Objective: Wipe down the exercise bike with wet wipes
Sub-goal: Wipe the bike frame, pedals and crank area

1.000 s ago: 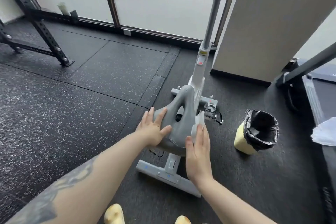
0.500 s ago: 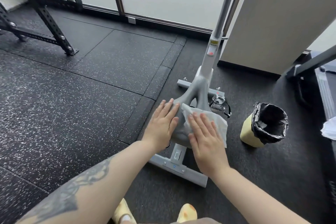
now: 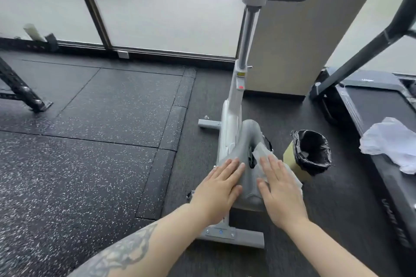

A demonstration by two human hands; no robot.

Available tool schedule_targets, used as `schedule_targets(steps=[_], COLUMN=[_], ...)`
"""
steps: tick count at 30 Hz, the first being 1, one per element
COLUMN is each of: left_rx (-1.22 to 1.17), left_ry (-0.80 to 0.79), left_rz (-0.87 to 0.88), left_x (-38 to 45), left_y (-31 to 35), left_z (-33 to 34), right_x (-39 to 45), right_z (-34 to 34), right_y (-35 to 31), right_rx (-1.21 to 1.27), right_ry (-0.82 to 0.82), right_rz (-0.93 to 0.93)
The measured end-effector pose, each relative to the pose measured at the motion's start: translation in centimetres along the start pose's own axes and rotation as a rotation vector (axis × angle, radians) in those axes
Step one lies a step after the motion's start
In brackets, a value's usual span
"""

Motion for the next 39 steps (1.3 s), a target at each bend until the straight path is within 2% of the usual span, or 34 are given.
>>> schedule_targets(steps=[3, 7, 13, 16, 18, 20, 23, 25, 28, 30, 32, 35, 39], left_rx=[-0.062, -0.108, -0.148, -0.168, -0.101, -0.011, 0.072, 0.061, 0.072, 0.06, 0.036, -0.019, -0.08], left_ry=[-0.045, -0.074, -0.074, -0.054, -0.114, -0.191, -0.242, -0.358, -0.492, -0.555, -0.565, -0.557, -0.603], left_rz=[0.041, 0.094, 0.22, 0.333, 0.375, 0.355, 0.292, 0.233, 0.159, 0.118, 0.033, -0.124, -0.225], left_x=[-0.1, 0.1, 0.5, 1.2, 1.4, 2.1, 3.5, 3.6, 4.2, 4.9, 6.0, 7.6, 10.5], left_y=[-0.7, -1.6, -3.5, -5.5, -6.9, -8.5, -11.2, -12.7, -16.3, -19.3, -23.1, -28.8, -35.5], left_z=[-0.4, -0.3, -0.8, -0.6, -0.9, -1.9, -3.1, -3.5, -3.7, -4.6, -5.5, -7.3, -10.1], right_x=[3.0, 0.7, -1.9, -0.6, 0.6, 2.6, 5.8, 7.4, 9.9, 11.2, 12.2, 13.1, 14.4], right_z=[0.0, 1.2, 4.0, 6.3, 7.5, 7.9, 7.1, 6.7, 6.9, 8.4, 10.1, 13.4, 16.0], right_y=[-0.7, -3.1, -5.4, -6.7, -7.7, -8.3, -10.1, -11.7, -14.1, -15.0, -15.6, -15.5, -16.6], right_rx=[0.094, 0.175, 0.256, 0.17, 0.121, 0.023, -0.142, -0.186, -0.109, -0.089, -0.013, 0.089, 0.23], right_ry=[0.069, 0.439, 0.509, 0.651, 0.658, 0.609, 0.387, 0.119, -0.292, -0.469, -0.525, -0.503, -0.471], right_rz=[0.165, 0.294, 0.214, 0.118, 0.08, 0.053, -0.007, 0.01, 0.167, 0.21, 0.282, 0.396, 0.676])
Point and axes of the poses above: each hand's wrist, its own x-axis towards the middle knuckle, its own z-axis out of the palm, y = z × x, the point moved 1 cm from there along x, towards the middle knuckle, and after that the axes turned 3 degrees about x, right-handed, at the moved point
